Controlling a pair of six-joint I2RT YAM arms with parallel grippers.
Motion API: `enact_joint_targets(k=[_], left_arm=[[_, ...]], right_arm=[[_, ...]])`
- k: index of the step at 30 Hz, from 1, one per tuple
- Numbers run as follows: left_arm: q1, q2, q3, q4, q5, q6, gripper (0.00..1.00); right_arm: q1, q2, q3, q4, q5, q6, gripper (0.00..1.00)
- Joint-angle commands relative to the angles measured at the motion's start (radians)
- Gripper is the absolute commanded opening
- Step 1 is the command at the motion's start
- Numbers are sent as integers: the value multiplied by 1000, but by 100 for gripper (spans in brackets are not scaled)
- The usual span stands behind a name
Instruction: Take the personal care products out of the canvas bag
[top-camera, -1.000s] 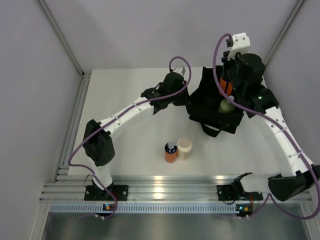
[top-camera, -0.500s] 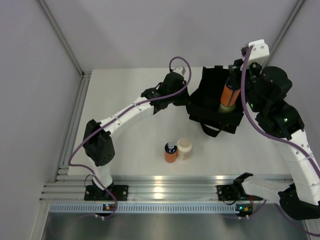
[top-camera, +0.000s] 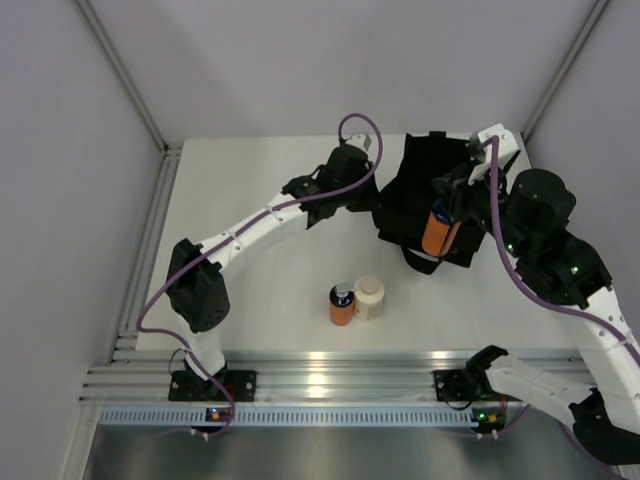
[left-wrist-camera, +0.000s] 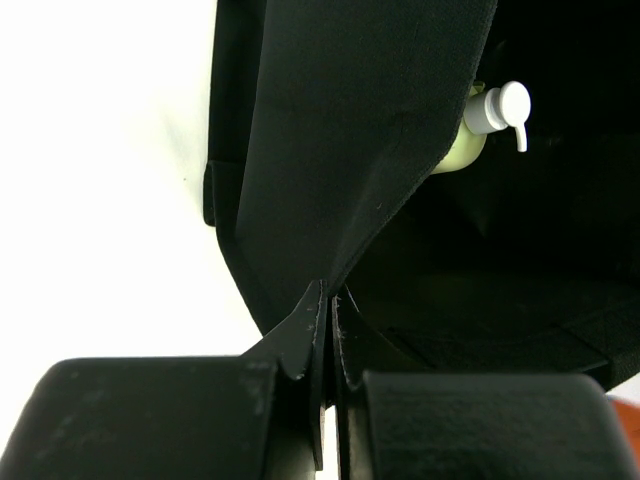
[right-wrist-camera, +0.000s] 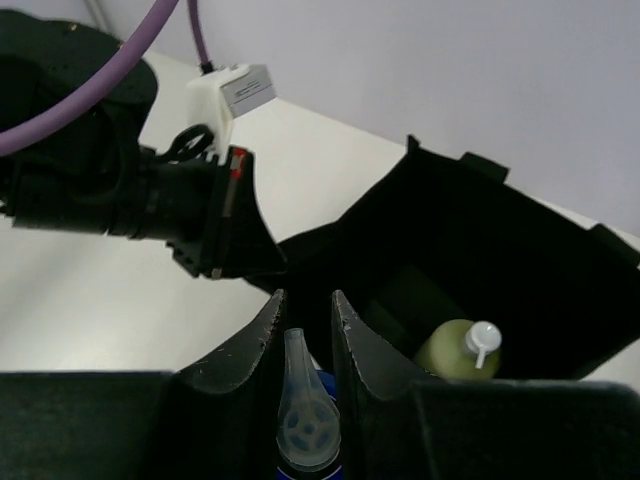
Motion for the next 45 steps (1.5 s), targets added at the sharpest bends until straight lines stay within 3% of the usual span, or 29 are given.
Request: enact_joint_targets(k=[1, 6, 15, 23, 34, 40, 41, 45], left_arm=[[1, -1, 7, -4, -8, -5, 0], [1, -11, 3, -2, -8, -5, 0], [1, -15, -3, -5, -7, -1, 0], [1, -19, -3, -7, -10, 7, 0], [1, -18, -5, -5, -7, 15, 0], [1, -28, -14, -4, -10, 21, 0], [1, -31, -19, -4, -16, 21, 0], [1, -39, -23, -2, -19, 19, 0]], right_arm=[[25, -36, -6, 80, -113, 41, 0], [39, -57, -154, 129, -243, 24, 0], [60, -198, -518, 403, -352, 45, 0], [117, -232, -728, 514, -314, 34, 0], [258, -217, -879, 664, -173, 16, 0], [289, -201, -905, 675, -150, 21, 22], [292, -204, -905, 675, -146, 22, 32], [303, -218, -892, 652, -134, 19, 43]])
